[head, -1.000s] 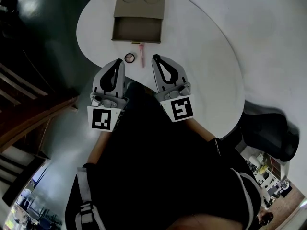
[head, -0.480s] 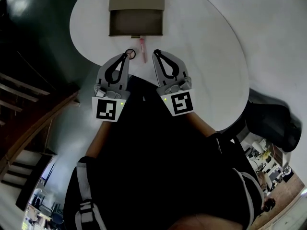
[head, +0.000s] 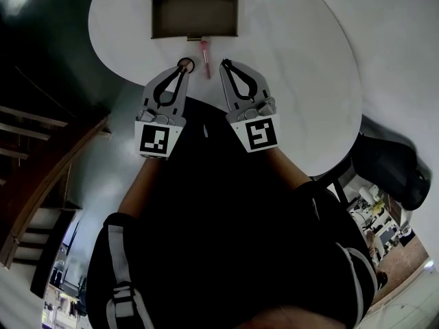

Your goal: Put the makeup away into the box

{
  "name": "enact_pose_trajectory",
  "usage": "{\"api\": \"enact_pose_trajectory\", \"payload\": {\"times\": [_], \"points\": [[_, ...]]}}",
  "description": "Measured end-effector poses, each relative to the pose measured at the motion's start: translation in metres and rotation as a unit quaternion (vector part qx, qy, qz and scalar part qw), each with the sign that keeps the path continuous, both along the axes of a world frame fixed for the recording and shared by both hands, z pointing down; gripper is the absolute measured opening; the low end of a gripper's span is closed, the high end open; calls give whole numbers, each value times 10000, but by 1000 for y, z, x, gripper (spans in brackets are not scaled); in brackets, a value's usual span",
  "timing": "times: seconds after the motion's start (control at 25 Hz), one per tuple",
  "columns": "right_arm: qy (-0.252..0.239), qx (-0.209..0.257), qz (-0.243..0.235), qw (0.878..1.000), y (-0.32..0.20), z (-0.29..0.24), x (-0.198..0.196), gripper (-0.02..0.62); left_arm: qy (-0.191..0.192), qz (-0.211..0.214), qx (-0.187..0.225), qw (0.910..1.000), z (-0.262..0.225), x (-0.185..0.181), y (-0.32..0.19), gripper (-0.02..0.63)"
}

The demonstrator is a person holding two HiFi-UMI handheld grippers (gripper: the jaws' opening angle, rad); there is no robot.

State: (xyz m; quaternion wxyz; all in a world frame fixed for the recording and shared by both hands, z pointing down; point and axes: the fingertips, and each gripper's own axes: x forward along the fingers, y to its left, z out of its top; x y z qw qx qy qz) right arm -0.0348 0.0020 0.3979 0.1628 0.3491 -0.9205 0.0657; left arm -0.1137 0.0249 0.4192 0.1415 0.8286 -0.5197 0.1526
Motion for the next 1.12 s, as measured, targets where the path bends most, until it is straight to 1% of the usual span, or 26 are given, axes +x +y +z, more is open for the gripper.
{"api": "enact_pose_trajectory", "payload": {"times": [0.08, 0.16, 0.2, 0.36, 0.64, 0.76, 0.88, 1.12], "points": [[8, -57, 28, 10000, -3, 5, -1, 23, -20, 68, -4, 10000, 6, 1, -3, 43], [25, -108, 34, 9999, -4, 11, -3, 23, -41, 157, 51, 9999, 13, 1, -7, 100], [43, -132, 25, 9999, -4, 15, -3, 23, -35, 178, 13, 9998, 18, 1, -8, 111], [73, -243, 7, 9997, -3, 25, -4, 23, -100, 226, -289, 9993, 42, 0, -8, 161], [144, -371, -1, 9992, -5, 36, -6, 23, -366, 353, -824, 9953, 83, -3, -7, 233], [168, -410, 5, 9990, -6, 39, -6, 23, -548, 457, -1063, 9918, 99, -1, -5, 253], [201, -434, -5, 9989, -7, 42, -7, 23, -737, 509, -1205, 9887, 109, -2, -5, 265], [220, -489, -24, 9986, -8, 45, -11, 23, -988, 511, -1450, 9832, 124, -4, -8, 268]]}}
